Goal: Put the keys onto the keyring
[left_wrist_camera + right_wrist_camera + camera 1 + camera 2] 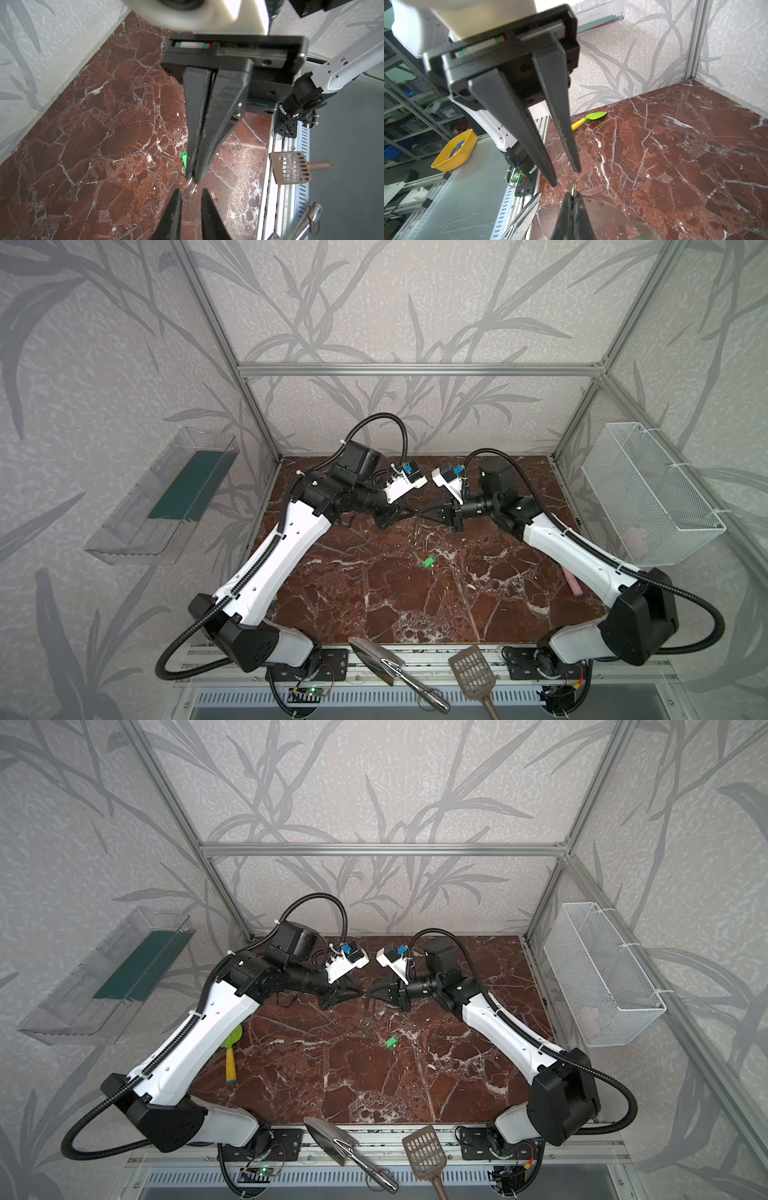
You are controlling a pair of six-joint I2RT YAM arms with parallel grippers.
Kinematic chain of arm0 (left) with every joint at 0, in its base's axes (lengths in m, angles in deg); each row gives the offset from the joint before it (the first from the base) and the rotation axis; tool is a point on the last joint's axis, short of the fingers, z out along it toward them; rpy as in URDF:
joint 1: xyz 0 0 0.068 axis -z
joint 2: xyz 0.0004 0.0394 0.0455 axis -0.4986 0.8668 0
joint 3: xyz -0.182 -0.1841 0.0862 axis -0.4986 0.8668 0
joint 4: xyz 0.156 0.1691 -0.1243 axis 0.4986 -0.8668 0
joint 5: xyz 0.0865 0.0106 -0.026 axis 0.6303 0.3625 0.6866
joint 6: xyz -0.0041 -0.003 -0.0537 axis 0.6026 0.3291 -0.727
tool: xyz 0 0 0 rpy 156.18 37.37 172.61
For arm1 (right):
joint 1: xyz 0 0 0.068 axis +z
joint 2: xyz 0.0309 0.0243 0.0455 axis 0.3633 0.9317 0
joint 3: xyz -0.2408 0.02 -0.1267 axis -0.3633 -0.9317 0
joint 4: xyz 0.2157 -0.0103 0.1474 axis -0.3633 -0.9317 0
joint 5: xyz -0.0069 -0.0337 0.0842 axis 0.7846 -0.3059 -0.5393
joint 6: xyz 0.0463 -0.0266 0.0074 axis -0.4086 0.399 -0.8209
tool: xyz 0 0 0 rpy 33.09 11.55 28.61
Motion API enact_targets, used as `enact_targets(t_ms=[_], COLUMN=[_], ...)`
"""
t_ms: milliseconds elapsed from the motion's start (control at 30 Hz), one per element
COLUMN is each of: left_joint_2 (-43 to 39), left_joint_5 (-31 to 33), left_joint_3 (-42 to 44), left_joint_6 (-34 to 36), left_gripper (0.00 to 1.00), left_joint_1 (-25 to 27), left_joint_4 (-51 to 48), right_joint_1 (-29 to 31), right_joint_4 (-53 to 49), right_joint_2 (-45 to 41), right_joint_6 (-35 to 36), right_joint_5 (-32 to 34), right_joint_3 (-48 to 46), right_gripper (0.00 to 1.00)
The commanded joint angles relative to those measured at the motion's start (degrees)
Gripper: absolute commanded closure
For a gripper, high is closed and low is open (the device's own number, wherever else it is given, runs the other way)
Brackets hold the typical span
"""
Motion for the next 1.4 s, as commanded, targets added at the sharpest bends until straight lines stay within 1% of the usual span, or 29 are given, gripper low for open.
enact_targets(t_ms=[0,100,167,233,333,433,533,733,933,1167,1367], left_joint_2=[-3.9,-7.32,-10.26,-12.73,-14.81,-15.96,-16.7,-17.77,-17.95,-17.69,-17.82], left_joint_5=[1.7,3.59,5.19,4.81,2.96,1.64,1.6,-0.53,-5.35,-10.15,-11.1], left_joint_3=[2.95,7.49,12.71,17.14,21.3,23.76,25.54,26.58,26.23,25.44,25.02], left_joint_6=[-0.74,-3.32,-6.08,-7.25,-8.98,-10.2,-10.4,-10.15,-10.49,-10.42,-9.71], left_gripper=[0.79,0.79,0.8,0.81,0.81,0.81,0.81,0.81,0.81,0.82,0.83], left_joint_1=[0.21,0.09,0.03,-0.13,-0.44,-0.59,-0.82,-2.3,-3.47,-3.63,-3.63], left_joint_4=[3.81,8.34,14.02,18.5,23.93,28.17,31.2,34.56,35.37,34.97,33.79], right_joint_1=[-0.02,-0.18,-0.4,-0.52,-0.63,-0.74,-1.13,-1.52,-1.83,-1.8,-1.79], right_joint_4=[2.51,4.96,7.4,9.08,10.93,13.14,15.87,18.68,20.59,21.9,23.18], right_joint_2=[0.16,-0.01,-0.19,-0.17,0.16,0.25,0.34,0.25,0.52,0.94,1.39], right_joint_6=[-0.81,-2.08,-3.34,-4.33,-5.1,-5.96,-7.23,-7.72,-9.04,-9.98,-10.96], right_joint_5=[1.15,1.22,0.72,0.22,-1.17,-2.69,-4.77,-8.45,-11.16,-11.62,-11.5], right_joint_3=[-0.11,-0.6,-0.76,-0.62,0.11,0.42,0.32,0.0,-0.02,0.07,0.24], right_gripper=[1.0,1.0,1.0,1.0,1.0,1.0,1.0,1.0,1.0,1.0,1.0])
